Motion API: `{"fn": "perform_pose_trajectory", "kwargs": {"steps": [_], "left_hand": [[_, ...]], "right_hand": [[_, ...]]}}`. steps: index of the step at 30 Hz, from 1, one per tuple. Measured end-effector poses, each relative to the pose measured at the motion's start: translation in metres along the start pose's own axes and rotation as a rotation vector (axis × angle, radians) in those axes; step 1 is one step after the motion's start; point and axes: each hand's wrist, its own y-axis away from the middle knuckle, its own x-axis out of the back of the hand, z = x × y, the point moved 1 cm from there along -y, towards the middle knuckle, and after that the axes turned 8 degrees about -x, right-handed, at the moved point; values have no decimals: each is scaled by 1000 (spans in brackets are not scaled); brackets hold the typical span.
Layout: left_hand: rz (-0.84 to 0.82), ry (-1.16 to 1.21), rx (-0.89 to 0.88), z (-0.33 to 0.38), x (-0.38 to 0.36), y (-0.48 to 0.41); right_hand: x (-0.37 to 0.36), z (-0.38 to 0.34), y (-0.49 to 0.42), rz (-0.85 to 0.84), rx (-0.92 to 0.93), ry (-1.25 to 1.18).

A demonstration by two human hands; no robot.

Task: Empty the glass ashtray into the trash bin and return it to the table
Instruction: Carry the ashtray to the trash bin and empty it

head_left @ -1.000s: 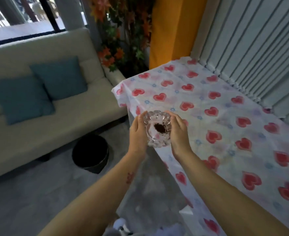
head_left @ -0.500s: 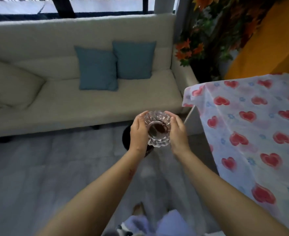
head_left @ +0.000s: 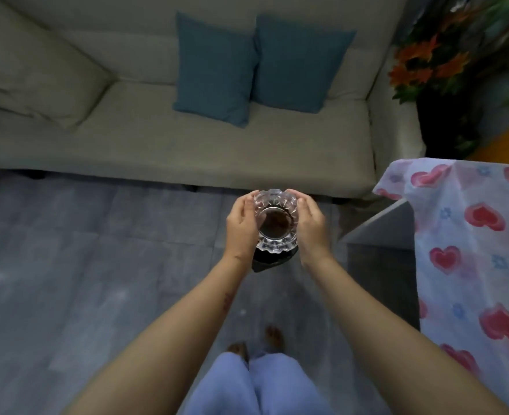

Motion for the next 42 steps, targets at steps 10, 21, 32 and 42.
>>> {"fn": "perform_pose_trajectory", "kwargs": {"steps": [10, 21, 32, 42], "left_hand": [[187, 187, 160, -138, -15, -74], [390, 321, 184, -335, -10, -133], [37, -229, -200, -431, 21, -171], [-69, -749, -216, -474, 91, -194]], "right_hand": [[-15, 111, -101, 73, -121, -77], [-42, 298, -188, 146, -94, -116], [-38, 360, -256, 114, -67, -199], [-26, 372, -260, 116, -60, -179]]}}
